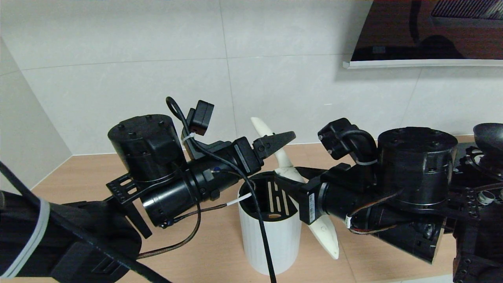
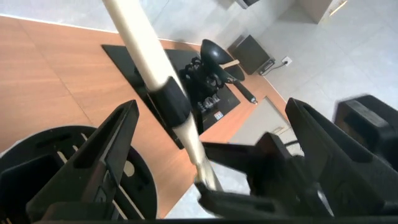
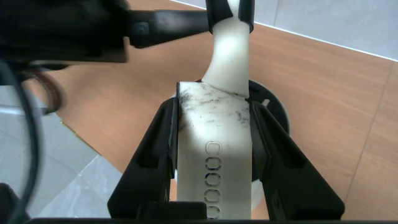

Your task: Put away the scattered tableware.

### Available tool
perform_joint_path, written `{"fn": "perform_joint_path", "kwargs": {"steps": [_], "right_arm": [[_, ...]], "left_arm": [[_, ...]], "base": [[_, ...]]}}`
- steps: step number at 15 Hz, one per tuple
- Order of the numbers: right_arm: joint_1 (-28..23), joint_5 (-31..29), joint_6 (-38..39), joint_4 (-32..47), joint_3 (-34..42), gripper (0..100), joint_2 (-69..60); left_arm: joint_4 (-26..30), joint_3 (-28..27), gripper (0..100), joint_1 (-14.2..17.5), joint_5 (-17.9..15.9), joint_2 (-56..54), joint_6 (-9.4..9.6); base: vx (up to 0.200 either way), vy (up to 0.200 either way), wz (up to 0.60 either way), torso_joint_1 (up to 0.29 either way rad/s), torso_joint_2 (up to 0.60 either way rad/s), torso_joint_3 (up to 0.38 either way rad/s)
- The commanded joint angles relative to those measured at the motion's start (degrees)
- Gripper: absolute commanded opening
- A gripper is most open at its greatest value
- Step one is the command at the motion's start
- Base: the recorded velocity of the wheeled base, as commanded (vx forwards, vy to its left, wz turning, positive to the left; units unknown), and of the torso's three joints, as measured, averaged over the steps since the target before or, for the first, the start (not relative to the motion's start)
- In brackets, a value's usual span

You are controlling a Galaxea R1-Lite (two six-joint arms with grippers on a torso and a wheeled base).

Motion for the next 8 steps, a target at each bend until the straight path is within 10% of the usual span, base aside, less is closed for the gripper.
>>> {"fn": "perform_joint_path", "kwargs": {"steps": [1, 8], "right_arm": [[0.10, 0.01, -0.01, -0.01, -0.01, 0, 0.13], [0.36, 0.01, -0.01, -0.01, 0.08, 0, 0.49]], "left_arm": [[-0.05, -0.12, 100, -0.02, -0.08, 0.82, -0.01], [-0.05, -0.91, 100, -0.02, 0.01, 1.70, -0.18]], "base": [[0.000, 0.000, 0.00, 0.000, 0.00, 0.000], [0.000, 0.000, 0.00, 0.000, 0.00, 0.000]]}}
